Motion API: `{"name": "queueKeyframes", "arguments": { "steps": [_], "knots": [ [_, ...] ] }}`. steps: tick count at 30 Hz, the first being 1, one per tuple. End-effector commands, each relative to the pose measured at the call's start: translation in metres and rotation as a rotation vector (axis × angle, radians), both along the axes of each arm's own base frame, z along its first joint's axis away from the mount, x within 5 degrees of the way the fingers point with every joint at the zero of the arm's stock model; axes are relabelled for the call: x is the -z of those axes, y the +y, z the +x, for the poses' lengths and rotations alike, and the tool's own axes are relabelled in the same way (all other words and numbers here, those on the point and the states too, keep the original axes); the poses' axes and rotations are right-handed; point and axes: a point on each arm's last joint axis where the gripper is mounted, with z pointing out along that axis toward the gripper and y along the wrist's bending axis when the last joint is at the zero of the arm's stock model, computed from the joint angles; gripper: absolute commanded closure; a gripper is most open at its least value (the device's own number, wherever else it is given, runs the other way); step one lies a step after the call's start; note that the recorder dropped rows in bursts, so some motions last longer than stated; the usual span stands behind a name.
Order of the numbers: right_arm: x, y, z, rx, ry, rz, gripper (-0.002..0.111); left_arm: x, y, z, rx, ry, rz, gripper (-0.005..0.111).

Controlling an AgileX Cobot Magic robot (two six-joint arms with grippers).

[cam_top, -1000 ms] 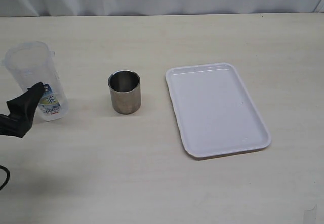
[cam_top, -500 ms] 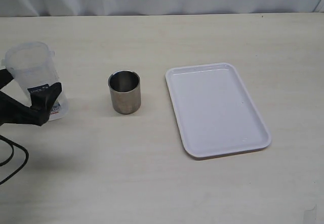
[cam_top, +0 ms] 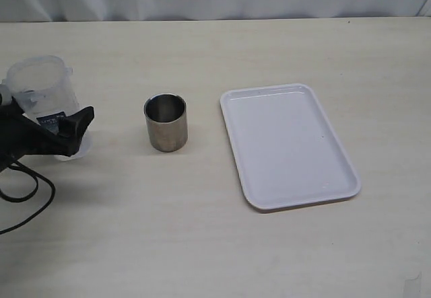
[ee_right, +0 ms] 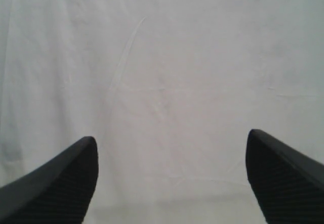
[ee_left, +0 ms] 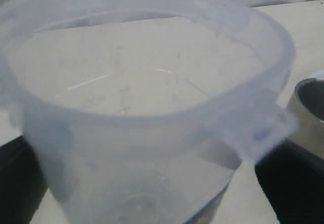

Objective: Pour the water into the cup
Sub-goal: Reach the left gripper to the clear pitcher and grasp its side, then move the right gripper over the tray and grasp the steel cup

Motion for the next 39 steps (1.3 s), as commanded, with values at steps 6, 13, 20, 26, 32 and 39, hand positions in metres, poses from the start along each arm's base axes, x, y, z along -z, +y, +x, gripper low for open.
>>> {"name": "queueKeyframes", "arguments": {
  "steps": [6,13,20,26,32,39],
  "knots": [
    [0.0022,0.0007,0.001,0.0,0.018,-0.019,0.033,-0.0037,-0.0015,0.0162,0.012,-0.058,-0.005,0.008],
    [0.0022,0.0007,0.001,0.0,0.018,-0.019,0.033,-0.0007,-0.0015,0.0176,0.011,-0.047,-0.008,0.008],
    [0.0022,0.0007,0.001,0.0,0.018,-0.019,0.033,-0.0007,-0.0015,0.0176,0.011,-0.047,-0.008,0.019],
    [0.0022,0.0007,0.001,0.0,0.018,-0.019,0.033,0.0007,-0.003,0.0166,0.033,-0.033,0.0,0.066],
    [0.0022,0.0012,0.001,-0.001,0.017,-0.03,0.033,0.0014,-0.0056,0.0152,0.066,-0.027,0.005,0.107],
    [-0.0024,0.0053,0.0018,-0.037,-0.035,-0.054,0.033,0.0002,-0.0054,0.0157,0.062,-0.039,-0.001,0.107]
  ]
}}
